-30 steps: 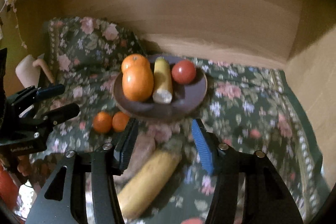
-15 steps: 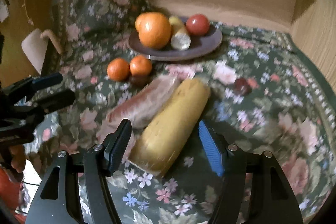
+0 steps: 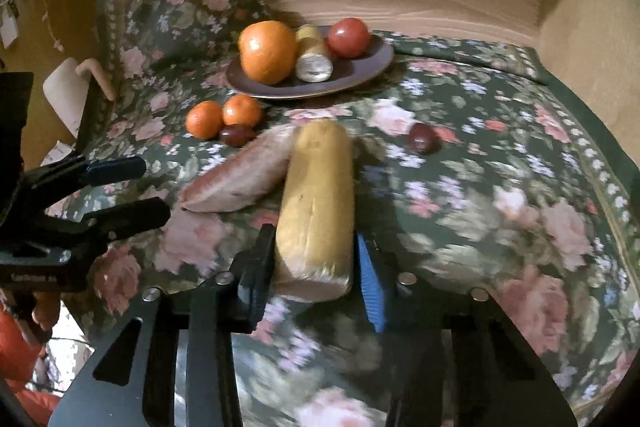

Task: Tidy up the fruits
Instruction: 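Release the orange on the plate with the left tool and grasp the banana with the right tool, then grasp the pomelo segment with the left tool while the right tool carries the banana to the plate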

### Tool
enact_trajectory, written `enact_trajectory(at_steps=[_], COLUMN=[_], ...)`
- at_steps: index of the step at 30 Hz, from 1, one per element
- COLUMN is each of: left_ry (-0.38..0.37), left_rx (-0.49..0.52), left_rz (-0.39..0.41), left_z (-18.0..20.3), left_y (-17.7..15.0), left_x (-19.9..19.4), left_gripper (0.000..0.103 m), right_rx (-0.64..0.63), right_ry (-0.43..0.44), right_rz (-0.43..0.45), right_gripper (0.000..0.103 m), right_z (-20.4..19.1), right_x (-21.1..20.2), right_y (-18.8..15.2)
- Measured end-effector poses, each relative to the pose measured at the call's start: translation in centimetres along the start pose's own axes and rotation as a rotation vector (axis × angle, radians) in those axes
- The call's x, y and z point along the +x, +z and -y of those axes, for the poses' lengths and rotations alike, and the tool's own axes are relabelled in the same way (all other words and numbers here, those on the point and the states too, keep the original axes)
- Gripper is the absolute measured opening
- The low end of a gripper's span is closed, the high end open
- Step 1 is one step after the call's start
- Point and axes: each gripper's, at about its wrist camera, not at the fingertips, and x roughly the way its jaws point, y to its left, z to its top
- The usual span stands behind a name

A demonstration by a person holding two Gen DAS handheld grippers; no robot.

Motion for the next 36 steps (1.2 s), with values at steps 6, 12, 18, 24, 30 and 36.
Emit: enact_trajectory(at_steps=[6, 12, 18, 24, 30, 36], left_ry=[-0.004, 0.01, -0.008, -0.026, -0.017, -0.014], left_rx=[0.044, 0.084, 0.126, 0.124, 0.082, 0.077], left_rz=[-0.045, -0.082, -0.094, -0.106, -0.092, -0.065], left_z=[1.8, 2.6, 3.9, 4.2, 3.7, 3.7], left_y=[1.4, 2.3, 3.0, 4.1, 5.0, 5.0], left_x=[2.3, 4.7, 5.9, 7.0, 7.6, 6.8], left_gripper=[0.068, 0.068, 0.068, 0.067, 0.045, 0.044], right_rx=[-0.01, -0.019, -0.036, -0.035, -0.035, -0.039], right_ry=[-0.079, -0.031, 0.004, 0.049, 0.065, 0.069], right_rz=[-0.001, -0.022, -0.036, -0.066, -0.075, -0.079], right_gripper=[0.035, 0.036, 0.036, 0.037, 0.041, 0.047], right_z=[2.0, 2.7, 3.2, 3.8, 4.1, 4.2], right_x=[-1.1, -1.0, 0.3, 1.7, 2.5, 3.6], right_y=[-0.3, 0.1, 1.4, 2.9, 4.1, 5.2])
